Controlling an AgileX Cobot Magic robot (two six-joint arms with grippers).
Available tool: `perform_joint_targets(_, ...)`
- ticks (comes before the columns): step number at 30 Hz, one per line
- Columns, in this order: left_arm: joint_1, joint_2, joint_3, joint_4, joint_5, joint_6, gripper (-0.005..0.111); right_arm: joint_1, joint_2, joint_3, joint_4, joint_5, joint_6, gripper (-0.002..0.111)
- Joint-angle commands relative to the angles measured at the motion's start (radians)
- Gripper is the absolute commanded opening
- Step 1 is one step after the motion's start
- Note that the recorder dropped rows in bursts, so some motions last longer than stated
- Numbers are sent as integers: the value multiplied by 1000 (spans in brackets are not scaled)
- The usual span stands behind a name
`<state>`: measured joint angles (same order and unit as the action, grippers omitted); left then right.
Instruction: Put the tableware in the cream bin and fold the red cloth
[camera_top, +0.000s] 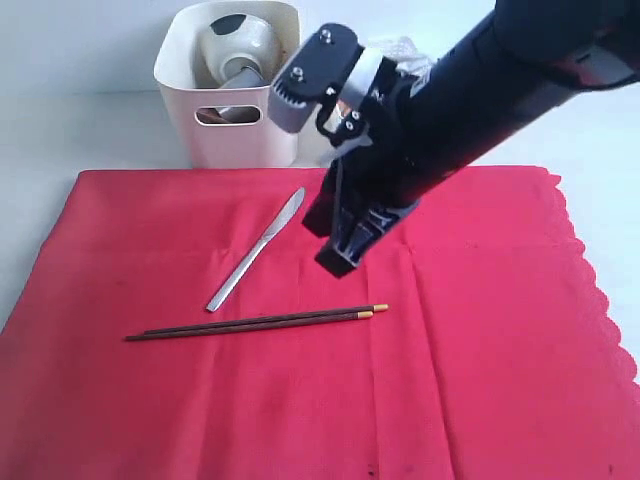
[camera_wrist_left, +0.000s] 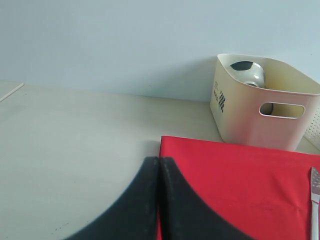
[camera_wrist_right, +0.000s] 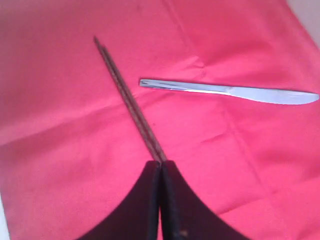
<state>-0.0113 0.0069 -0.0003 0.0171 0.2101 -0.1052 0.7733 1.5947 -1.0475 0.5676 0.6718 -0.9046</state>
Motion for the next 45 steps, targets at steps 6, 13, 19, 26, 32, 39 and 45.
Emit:
perform_joint_targets(6,1,-7,0,-6,-3,1,3,109,25,78,69,-85,-124,0)
perform_joint_targets(13,1,-7,0,-6,-3,1,3,180,161,74,85,-292,-122,0)
perform_joint_targets(19,1,-7,0,-6,-3,1,3,197,257,71,218,-533,-113,19)
perform_joint_targets(26,1,-7,0,-6,-3,1,3,203,304,69,218,-508,-113,47)
perform_joint_targets(32,1,-7,0,-6,-3,1,3,203,357,-15,214,-363,-129,48)
perform_joint_targets(39,1,-7,0,-6,-3,1,3,203,441,-156,48,-225,-68,48)
perform_joint_targets(45,1,-7,0,-6,-3,1,3,203,495,-221,-144,-169,79,48)
